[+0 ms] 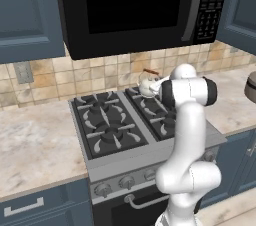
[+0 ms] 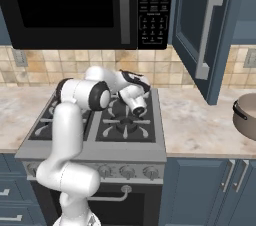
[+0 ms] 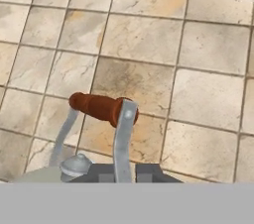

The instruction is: Pick the kettle from the cabinet and place it on a stove burner. Then pick the pot from the counter and place it on another stove burner. Finally, turn both burners on.

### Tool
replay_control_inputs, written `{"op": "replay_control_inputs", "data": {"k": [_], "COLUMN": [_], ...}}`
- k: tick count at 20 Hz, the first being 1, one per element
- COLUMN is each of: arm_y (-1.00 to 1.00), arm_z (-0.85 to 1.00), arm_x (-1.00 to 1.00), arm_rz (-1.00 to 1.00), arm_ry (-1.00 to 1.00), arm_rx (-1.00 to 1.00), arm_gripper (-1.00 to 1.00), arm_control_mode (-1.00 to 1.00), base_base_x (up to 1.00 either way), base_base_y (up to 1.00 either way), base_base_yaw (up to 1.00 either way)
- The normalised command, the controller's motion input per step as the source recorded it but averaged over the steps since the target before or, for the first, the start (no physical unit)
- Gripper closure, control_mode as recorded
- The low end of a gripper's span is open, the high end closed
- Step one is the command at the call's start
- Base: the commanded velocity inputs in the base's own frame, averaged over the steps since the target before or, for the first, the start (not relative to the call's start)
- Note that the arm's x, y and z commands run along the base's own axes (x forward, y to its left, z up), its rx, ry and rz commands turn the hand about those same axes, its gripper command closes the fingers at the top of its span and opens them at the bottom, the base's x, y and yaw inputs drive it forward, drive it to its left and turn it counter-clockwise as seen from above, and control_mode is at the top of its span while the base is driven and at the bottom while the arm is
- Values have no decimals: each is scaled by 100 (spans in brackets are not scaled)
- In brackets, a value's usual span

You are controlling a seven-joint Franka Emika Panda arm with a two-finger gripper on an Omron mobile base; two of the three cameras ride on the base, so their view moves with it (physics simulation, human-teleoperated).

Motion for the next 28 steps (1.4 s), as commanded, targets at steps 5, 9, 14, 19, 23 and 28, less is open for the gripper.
{"op": "replay_control_inputs", "data": {"k": [5,9,14,19,23,28], "arm_y": [-3,0,1,2,0,0], "arm_z": [-12,-8,-6,0,0,5], "arm_x": [26,0,0,0,-9,-14], "arm_rz": [0,0,0,0,0,0], "arm_ry": [0,0,1,0,0,0], "arm_rx": [0,1,0,0,0,0], "arm_gripper": [100,100,-100,-100,-100,-100], "arm_control_mode": [-100,-100,-100,-100,-100,-100], "base_base_x": [0,0,0,0,0,0], "base_base_y": [0,0,0,0,0,0], "base_base_yaw": [0,0,0,0,0,0]}}
